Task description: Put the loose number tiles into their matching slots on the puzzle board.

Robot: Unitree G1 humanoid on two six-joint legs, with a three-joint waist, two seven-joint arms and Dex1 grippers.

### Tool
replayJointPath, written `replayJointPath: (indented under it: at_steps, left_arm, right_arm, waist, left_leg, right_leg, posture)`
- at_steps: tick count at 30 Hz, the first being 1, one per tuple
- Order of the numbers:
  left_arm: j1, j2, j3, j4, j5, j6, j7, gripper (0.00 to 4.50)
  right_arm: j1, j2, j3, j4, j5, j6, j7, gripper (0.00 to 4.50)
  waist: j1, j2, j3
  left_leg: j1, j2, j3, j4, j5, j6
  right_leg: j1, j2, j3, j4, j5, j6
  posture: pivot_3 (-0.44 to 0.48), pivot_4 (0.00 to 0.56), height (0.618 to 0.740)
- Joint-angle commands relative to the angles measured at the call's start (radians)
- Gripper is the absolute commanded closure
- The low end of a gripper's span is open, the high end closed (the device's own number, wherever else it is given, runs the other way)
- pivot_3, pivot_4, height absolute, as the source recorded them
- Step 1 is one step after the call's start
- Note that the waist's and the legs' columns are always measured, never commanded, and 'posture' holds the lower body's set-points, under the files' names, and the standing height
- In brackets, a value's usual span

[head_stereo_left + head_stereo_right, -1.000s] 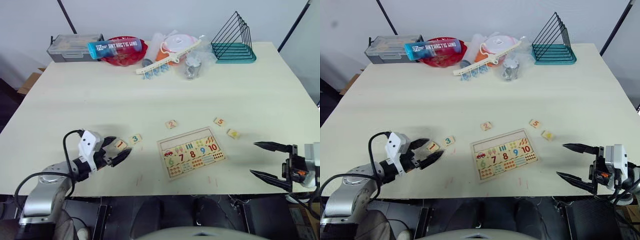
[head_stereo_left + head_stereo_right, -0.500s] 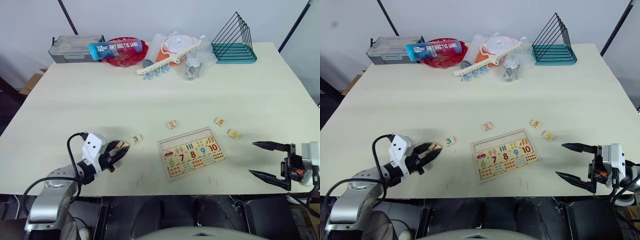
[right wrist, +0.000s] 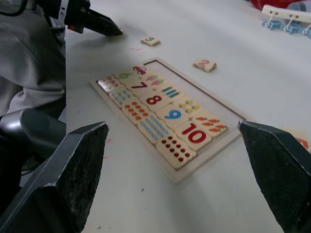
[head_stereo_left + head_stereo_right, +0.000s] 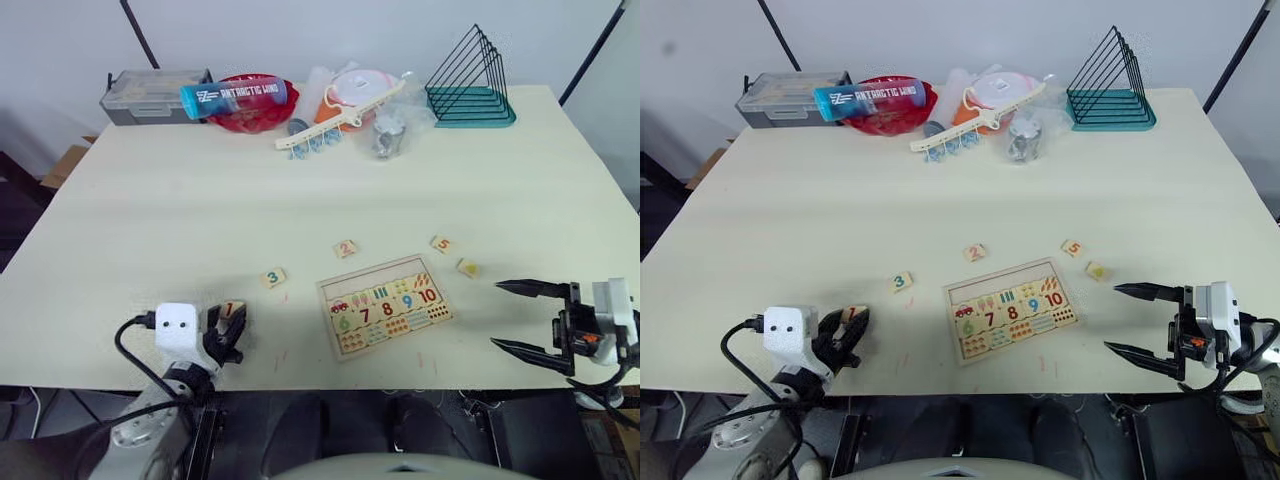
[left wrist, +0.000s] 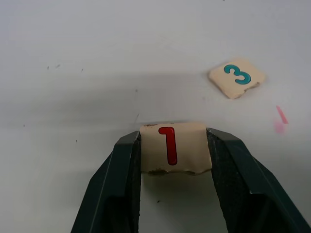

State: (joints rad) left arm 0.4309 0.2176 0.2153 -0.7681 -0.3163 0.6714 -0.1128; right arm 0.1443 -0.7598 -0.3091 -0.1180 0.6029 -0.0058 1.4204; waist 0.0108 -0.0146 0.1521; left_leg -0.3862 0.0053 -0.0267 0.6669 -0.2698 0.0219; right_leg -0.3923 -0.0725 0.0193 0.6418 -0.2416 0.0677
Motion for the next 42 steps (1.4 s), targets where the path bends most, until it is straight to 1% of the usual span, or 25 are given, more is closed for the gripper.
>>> replayJointPath:
  at_steps: [1,6,7,8,9,11,12,13,16,19,22,26,29,32,35,37,39,42]
  left_arm:
    - [-0.008,-0.049,-0.044,-0.065,0.049,0.037,0.098,2.99]
    - [0.000,-0.117,-0.103,-0.064,0.072,0.052,0.156,2.99]
    - [0.005,-0.124,-0.113,-0.070,0.070,0.055,0.160,2.19]
    - [0.010,-0.130,-0.118,-0.075,0.068,0.057,0.163,1.96]
    - [0.013,-0.135,-0.119,-0.078,0.065,0.057,0.164,1.58]
    - [0.016,-0.138,-0.114,-0.086,0.060,0.047,0.161,0.64]
    - [0.017,-0.140,-0.108,-0.091,0.053,0.042,0.158,0.28]
    - [0.017,-0.144,-0.101,-0.097,0.046,0.034,0.154,0.11]
    - [0.033,-0.138,-0.094,-0.133,0.014,-0.030,0.106,0.11]
    - [0.067,-0.100,-0.087,-0.152,0.011,-0.086,0.048,0.11]
    - [0.078,-0.062,-0.045,-0.130,-0.016,-0.144,-0.024,0.11]
    - [0.046,0.074,0.058,-0.045,-0.053,-0.194,-0.173,0.11]
    - [-0.006,0.175,0.119,0.027,-0.121,-0.229,-0.303,0.11]
    - [-0.075,0.314,0.179,0.180,-0.207,-0.314,-0.556,0.11]
    - [-0.115,0.411,0.204,0.317,-0.254,-0.348,-0.733,0.11]
    - [-0.161,0.496,0.209,0.422,-0.288,-0.373,-0.894,0.11]
    - [-0.204,0.550,0.205,0.507,-0.296,-0.404,-0.994,0.11]
    - [-0.297,0.638,0.176,0.697,-0.283,-0.523,-1.240,0.11]
  right_arm:
    - [-0.003,-0.002,-0.006,-0.010,0.010,-0.013,0.008,0.00]
    - [-0.003,-0.001,-0.003,-0.013,0.010,-0.013,0.009,0.00]
    - [-0.003,-0.002,-0.003,-0.011,0.011,-0.013,0.010,0.00]
    - [-0.005,-0.003,-0.003,-0.007,0.010,-0.015,0.011,0.00]
    - [-0.006,-0.004,-0.002,-0.004,0.008,-0.017,0.013,0.00]
    - [-0.009,-0.003,0.000,0.001,0.005,-0.020,0.014,0.00]
    - [-0.010,-0.002,0.002,0.002,0.004,-0.022,0.013,0.00]
    - [-0.011,-0.001,0.003,0.004,0.003,-0.024,0.014,0.00]
    - [-0.012,0.004,0.007,0.011,-0.003,-0.033,0.012,0.00]
    - [-0.012,0.010,0.011,0.010,-0.006,-0.039,0.007,0.00]
    - [-0.010,0.020,0.014,0.006,-0.006,-0.041,-0.002,0.00]
    - [-0.013,0.039,0.015,-0.002,-0.007,-0.049,-0.017,0.00]
    - [-0.011,0.046,0.022,-0.004,-0.007,-0.054,-0.018,0.00]
    - [-0.008,0.043,0.025,-0.010,0.002,-0.052,-0.009,0.00]
    - [-0.007,0.038,0.026,-0.012,0.005,-0.052,0.001,0.00]
    - [-0.012,0.037,0.023,-0.010,0.008,-0.063,0.013,0.00]
    - [-0.014,0.033,0.025,-0.011,0.016,-0.049,0.021,0.00]
    - [-0.016,0.026,0.027,-0.015,0.029,-0.027,0.032,0.00]
  waist:
    - [0.000,0.000,0.000]
    - [-0.007,0.000,0.000]
    - [-0.009,-0.001,0.000]
    - [-0.012,-0.001,0.000]
    - [-0.016,-0.001,0.000]
    - [-0.024,-0.001,0.001]
    - [-0.024,-0.001,0.001]
    - [-0.025,-0.001,0.001]
    - [-0.025,-0.002,0.001]
    - [-0.025,-0.002,0.001]
    - [-0.025,-0.002,0.001]
    - [-0.019,-0.002,0.001]
    - [-0.014,-0.002,0.001]
    - [-0.009,-0.002,0.001]
    - [-0.008,-0.001,0.001]
    - [-0.011,-0.001,0.001]
    - [-0.013,-0.001,0.001]
    - [-0.010,-0.001,0.001]
  left_leg:
    - [0.000,-0.001,0.001,0.000,0.000,0.000]
    - [0.001,-0.001,0.003,0.001,-0.001,0.002]
    - [0.001,-0.001,0.004,0.001,-0.001,0.002]
    - [0.001,-0.001,0.005,0.001,-0.002,0.003]
    - [0.001,-0.001,0.005,0.001,-0.002,0.003]
    - [0.001,-0.001,0.007,0.001,-0.003,0.005]
    - [0.001,0.000,0.009,0.001,-0.004,0.006]
    - [0.001,0.000,0.009,0.001,-0.004,0.006]
    - [0.002,0.000,0.011,0.001,-0.004,0.006]
    - [0.002,0.000,0.015,0.001,-0.006,0.008]
    - [0.003,0.001,0.017,0.000,-0.007,0.009]
    - [0.003,0.002,0.015,0.000,-0.008,0.009]
    - [0.003,0.002,0.016,0.002,-0.008,0.009]
    - [0.003,0.002,0.016,0.002,-0.007,0.008]
    - [0.003,0.001,0.016,0.002,-0.007,0.008]
    - [0.003,0.002,0.017,0.002,-0.007,0.008]
    - [0.003,0.002,0.018,0.002,-0.007,0.008]
    - [0.003,0.002,0.018,0.002,-0.007,0.008]
  right_leg:
    - [0.000,0.000,0.001,0.000,0.000,0.000]
    - [0.000,0.000,0.003,-0.001,0.000,0.000]
    - [0.000,0.000,0.004,-0.001,0.000,0.000]
    - [0.000,0.000,0.005,-0.002,0.000,0.000]
    - [0.000,0.000,0.005,-0.002,0.000,0.000]
    - [0.000,0.000,0.007,-0.004,0.000,0.000]
    - [0.000,0.000,0.008,-0.004,0.000,0.000]
    - [0.000,0.000,0.008,-0.004,0.000,0.000]
    - [0.000,0.000,0.009,-0.005,-0.001,-0.001]
    - [0.000,0.000,0.011,-0.006,-0.001,-0.001]
    - [0.000,0.000,0.013,-0.008,-0.001,-0.001]
    - [-0.001,0.001,0.011,-0.008,-0.001,-0.001]
    - [0.000,0.001,0.010,-0.005,-0.001,-0.001]
    - [0.000,0.001,0.009,-0.004,-0.001,-0.002]
    - [-0.001,0.001,0.009,-0.004,-0.001,-0.002]
    - [-0.001,0.001,0.009,-0.004,-0.001,-0.002]
    - [-0.001,0.002,0.009,-0.004,-0.001,-0.002]
    - [-0.001,0.002,0.008,-0.003,-0.001,-0.001]
  posture:
    - [0.000,0.150,0.740]
    - [0.000,0.150,0.740]
    - [0.000,0.150,0.740]
    - [0.000,0.150,0.740]
    - [0.000,0.150,0.740]
    - [0.000,0.150,0.740]
    - [0.000,0.150,0.740]
    - [0.000,0.150,0.740]
    - [0.000,0.150,0.740]
    - [0.000,0.150,0.740]
    - [0.000,0.150,0.740]
    - [0.000,0.150,0.740]
    - [0.000,0.150,0.740]
    - [0.000,0.150,0.740]
    - [0.000,0.150,0.740]
    - [0.000,0.150,0.740]
    - [0.000,0.150,0.740]
    - [0.000,0.150,0.740]
